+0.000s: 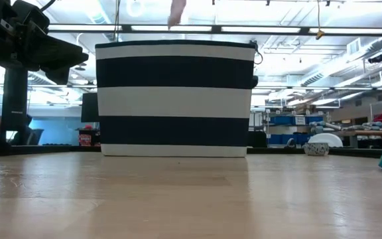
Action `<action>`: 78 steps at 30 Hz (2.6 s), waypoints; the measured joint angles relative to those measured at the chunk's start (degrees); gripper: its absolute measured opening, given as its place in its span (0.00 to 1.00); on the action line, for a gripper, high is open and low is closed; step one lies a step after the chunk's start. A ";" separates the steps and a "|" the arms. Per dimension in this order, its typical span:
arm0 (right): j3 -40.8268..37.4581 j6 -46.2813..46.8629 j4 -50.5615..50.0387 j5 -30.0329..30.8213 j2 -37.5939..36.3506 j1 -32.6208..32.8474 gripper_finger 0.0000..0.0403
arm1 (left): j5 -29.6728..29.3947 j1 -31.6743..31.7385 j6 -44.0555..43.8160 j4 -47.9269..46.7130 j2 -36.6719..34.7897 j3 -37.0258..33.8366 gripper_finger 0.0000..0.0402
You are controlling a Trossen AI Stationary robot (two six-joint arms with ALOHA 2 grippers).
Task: Sort clothes
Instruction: Put the pink sock into the blue bin, then put the blue sock into the blue bin
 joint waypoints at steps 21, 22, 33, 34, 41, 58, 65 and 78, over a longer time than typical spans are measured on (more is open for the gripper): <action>-0.52 5.38 3.96 -12.88 21.75 -9.05 0.00 | -0.02 0.00 0.00 0.01 -0.02 0.00 0.29; -0.52 5.88 3.86 -12.88 22.95 -9.24 0.00 | -0.02 0.00 -0.01 0.01 -0.01 0.00 0.29; -0.52 16.01 -4.57 -12.90 34.36 -12.22 0.00 | -0.02 0.00 0.01 0.01 0.00 0.00 0.29; -0.50 16.11 -5.59 -13.13 35.22 -12.37 0.01 | -0.02 0.00 -0.01 0.01 0.00 0.00 0.29; -0.10 17.72 -10.40 -18.13 40.40 -12.93 0.01 | -0.02 0.00 0.00 0.01 -0.02 0.00 0.29; -0.73 14.53 -9.98 -21.83 33.98 -12.30 0.24 | -0.02 0.00 -0.01 0.01 0.00 0.00 0.29; -0.73 11.24 -14.73 -21.73 25.48 -12.25 0.34 | -0.02 0.00 -0.01 -0.01 0.00 0.00 0.29; -0.60 10.96 -30.02 -19.04 8.13 -10.87 0.33 | -0.02 0.00 0.00 0.01 -0.01 0.00 0.29</action>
